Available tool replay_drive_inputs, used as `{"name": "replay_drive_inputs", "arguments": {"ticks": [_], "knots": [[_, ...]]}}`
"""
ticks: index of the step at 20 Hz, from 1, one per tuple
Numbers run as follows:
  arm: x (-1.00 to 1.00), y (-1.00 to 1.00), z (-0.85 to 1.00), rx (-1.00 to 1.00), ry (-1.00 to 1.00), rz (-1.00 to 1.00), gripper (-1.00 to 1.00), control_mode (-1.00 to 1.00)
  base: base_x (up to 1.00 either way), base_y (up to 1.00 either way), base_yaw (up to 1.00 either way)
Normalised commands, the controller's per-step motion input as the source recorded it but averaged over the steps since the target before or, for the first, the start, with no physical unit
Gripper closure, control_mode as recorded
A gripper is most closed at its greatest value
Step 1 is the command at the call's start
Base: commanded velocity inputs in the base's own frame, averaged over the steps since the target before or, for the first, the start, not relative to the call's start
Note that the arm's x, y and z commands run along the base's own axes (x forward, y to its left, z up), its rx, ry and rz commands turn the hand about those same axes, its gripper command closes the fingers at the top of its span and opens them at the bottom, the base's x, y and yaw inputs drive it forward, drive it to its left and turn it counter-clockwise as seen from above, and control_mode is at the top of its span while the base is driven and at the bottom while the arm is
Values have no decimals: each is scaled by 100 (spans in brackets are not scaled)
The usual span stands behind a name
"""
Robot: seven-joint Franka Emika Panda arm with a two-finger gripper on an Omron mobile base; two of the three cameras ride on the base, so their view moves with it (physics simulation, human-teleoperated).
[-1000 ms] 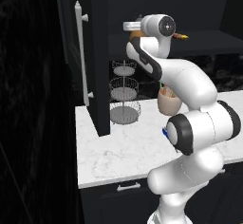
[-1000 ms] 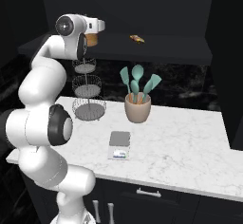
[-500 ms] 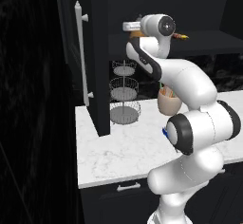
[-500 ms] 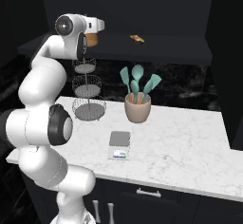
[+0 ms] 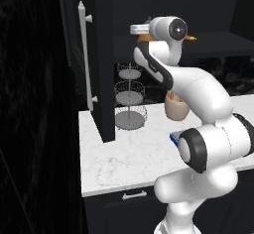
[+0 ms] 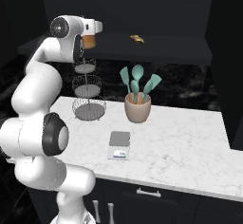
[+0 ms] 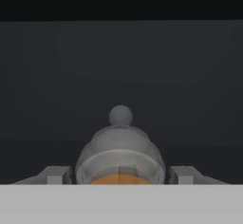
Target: Pick the honey bottle and place it on the digital scale for weighing, and close the cabinet.
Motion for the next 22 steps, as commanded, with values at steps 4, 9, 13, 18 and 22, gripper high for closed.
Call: {"name": "replay_drive_inputs", "arguments": {"ticks": [4, 9, 13, 18, 22], "knots": [[-88, 0, -5, 0, 0, 0, 100, -100, 0, 0, 0], [-100, -2, 0, 0, -3, 2, 100, -100, 0, 0, 0], [-70, -25, 1, 0, 0, 16, 100, -100, 0, 0, 0], [-53, -44, -13, 0, 0, 29, 100, -100, 0, 0, 0], [-28, -40, -44, -4, 5, 35, 100, -100, 0, 0, 0]]}}
